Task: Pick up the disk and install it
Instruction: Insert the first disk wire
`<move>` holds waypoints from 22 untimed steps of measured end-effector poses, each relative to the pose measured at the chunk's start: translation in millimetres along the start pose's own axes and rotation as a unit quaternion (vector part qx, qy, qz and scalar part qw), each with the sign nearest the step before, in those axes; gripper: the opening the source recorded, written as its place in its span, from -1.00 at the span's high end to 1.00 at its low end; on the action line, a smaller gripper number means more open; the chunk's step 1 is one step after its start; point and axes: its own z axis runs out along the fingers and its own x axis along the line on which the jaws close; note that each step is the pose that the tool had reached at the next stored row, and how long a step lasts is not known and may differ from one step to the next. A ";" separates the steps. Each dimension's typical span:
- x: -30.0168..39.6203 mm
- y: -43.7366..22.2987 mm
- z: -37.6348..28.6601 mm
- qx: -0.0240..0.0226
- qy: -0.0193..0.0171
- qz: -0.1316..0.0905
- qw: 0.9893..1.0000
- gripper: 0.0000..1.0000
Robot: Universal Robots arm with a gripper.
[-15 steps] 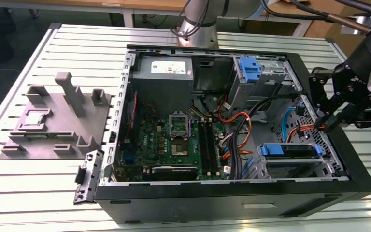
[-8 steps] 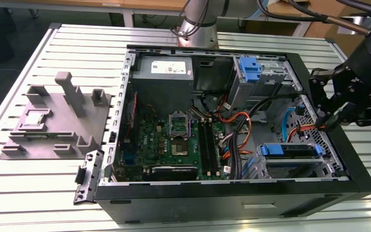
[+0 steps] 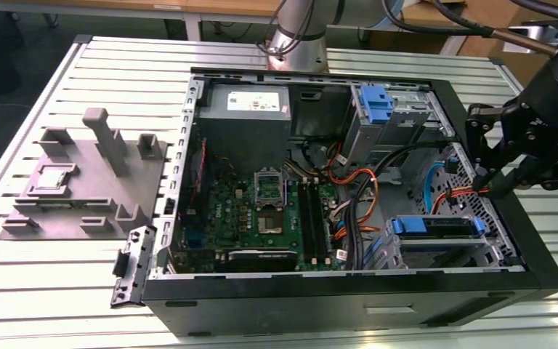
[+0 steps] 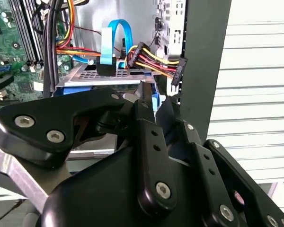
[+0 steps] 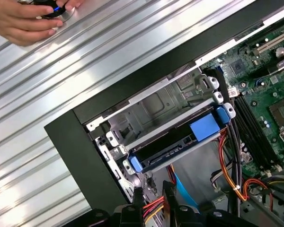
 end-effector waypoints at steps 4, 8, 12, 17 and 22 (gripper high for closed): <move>4.5 -3.3 0.6 0.000 0.000 -0.002 1.000 0.38; 7.7 -6.6 1.4 0.000 0.000 -0.002 1.000 0.38; 8.4 -8.2 2.4 0.000 0.000 -0.008 1.000 0.38; 8.3 -9.5 4.8 0.003 0.003 -0.014 1.000 0.38; 7.7 -10.2 6.5 0.011 0.015 -0.025 1.000 0.38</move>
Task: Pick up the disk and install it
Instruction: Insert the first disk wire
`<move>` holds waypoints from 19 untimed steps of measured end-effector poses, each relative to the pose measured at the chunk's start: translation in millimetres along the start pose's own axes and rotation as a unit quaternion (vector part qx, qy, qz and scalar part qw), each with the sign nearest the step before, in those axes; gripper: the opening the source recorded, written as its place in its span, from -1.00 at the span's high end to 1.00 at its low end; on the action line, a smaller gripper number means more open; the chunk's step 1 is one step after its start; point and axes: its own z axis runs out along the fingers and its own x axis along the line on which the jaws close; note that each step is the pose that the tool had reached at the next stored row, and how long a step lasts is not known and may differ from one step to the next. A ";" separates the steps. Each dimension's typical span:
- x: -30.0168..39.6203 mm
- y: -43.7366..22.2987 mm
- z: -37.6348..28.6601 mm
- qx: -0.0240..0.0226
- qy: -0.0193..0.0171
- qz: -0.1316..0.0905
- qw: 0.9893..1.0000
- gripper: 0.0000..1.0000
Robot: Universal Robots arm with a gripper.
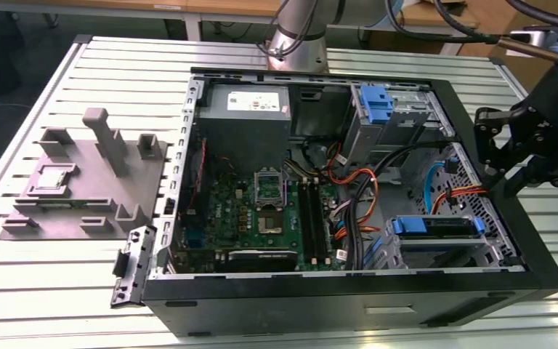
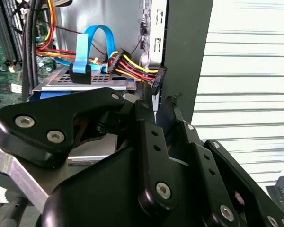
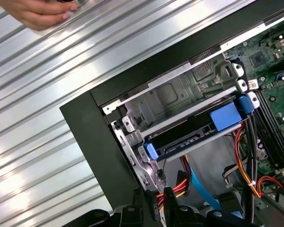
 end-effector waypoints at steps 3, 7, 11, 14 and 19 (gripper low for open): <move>-0.6 -0.4 1.1 0.001 0.002 -0.004 1.000 0.38; -1.1 -0.9 1.8 0.001 0.002 -0.005 1.000 0.38; -1.1 -0.9 1.8 0.001 0.002 -0.005 1.000 0.38; -1.1 -0.9 1.8 0.001 0.002 -0.005 1.000 0.38; -1.8 -2.1 2.0 0.002 0.002 -0.007 1.000 0.38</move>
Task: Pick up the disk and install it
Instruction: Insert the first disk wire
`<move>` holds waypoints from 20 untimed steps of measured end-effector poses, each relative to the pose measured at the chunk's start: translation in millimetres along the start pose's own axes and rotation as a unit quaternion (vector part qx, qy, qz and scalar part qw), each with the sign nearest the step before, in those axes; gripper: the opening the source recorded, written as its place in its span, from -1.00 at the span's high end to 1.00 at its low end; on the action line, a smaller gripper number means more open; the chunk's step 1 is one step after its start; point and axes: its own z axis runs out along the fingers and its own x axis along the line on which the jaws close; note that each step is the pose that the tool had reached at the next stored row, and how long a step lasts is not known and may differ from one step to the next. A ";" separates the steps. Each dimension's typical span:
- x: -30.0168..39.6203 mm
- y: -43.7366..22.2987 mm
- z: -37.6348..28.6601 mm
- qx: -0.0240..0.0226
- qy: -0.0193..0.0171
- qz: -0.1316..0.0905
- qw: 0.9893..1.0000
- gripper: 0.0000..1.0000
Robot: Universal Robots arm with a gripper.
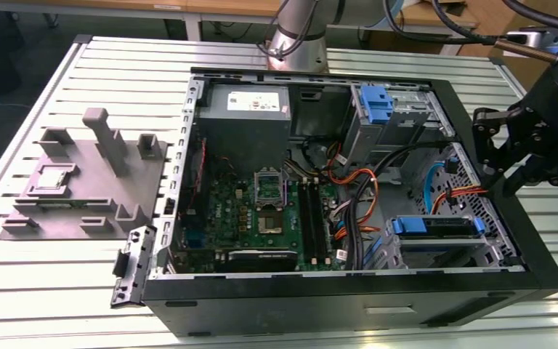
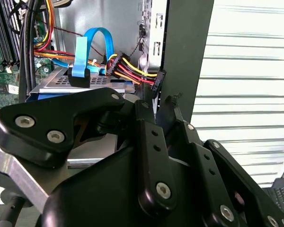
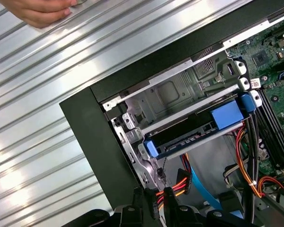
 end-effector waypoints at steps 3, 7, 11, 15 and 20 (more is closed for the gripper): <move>-0.5 -0.9 0.7 0.001 0.000 -0.010 1.000 0.38; -0.6 -0.7 2.5 0.004 -0.001 -0.041 0.999 0.38; -1.0 -0.6 6.0 0.007 0.004 -0.051 0.999 0.38; -1.5 -0.4 9.1 0.009 0.008 -0.051 0.999 0.38; -3.2 -0.1 10.4 0.014 0.019 -0.052 0.998 0.38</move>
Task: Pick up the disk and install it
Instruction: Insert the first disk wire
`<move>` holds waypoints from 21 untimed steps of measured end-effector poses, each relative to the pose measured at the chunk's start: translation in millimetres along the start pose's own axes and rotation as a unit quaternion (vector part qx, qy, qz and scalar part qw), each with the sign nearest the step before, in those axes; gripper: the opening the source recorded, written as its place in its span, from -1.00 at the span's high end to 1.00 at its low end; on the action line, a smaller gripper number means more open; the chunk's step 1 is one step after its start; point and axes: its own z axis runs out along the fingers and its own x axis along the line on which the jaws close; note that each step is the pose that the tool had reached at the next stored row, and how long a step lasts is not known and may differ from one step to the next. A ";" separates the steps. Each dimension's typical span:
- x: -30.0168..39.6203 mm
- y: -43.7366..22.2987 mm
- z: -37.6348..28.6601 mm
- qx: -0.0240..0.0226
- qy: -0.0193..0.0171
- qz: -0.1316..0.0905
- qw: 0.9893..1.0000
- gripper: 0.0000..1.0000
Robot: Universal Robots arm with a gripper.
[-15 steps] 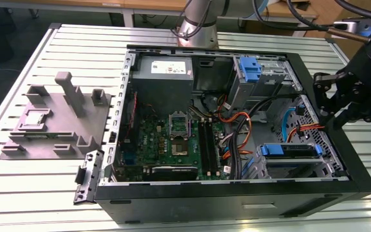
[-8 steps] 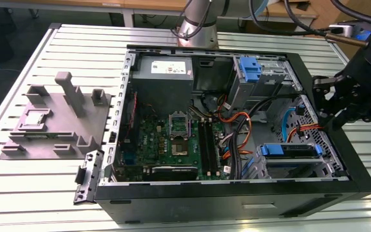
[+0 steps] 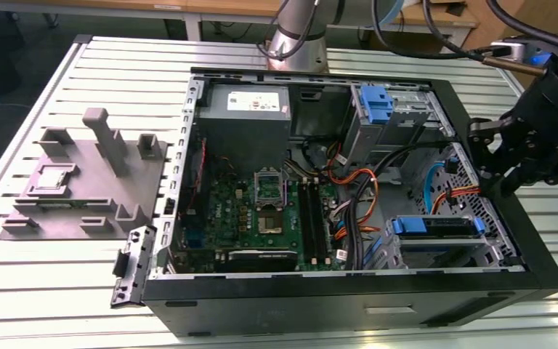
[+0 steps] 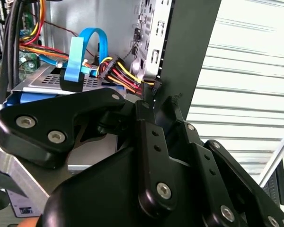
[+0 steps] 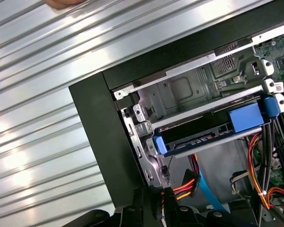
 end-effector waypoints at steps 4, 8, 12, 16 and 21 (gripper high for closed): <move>-0.9 0.3 0.4 0.003 0.006 0.000 1.000 0.38; -1.2 0.3 0.4 0.003 0.006 0.000 1.000 0.38; -4.5 1.4 0.4 0.003 0.006 0.000 1.000 0.38; -5.4 -1.7 1.3 0.003 0.006 0.000 1.000 0.38; -5.0 -1.9 1.9 -0.002 0.008 -0.001 1.000 0.66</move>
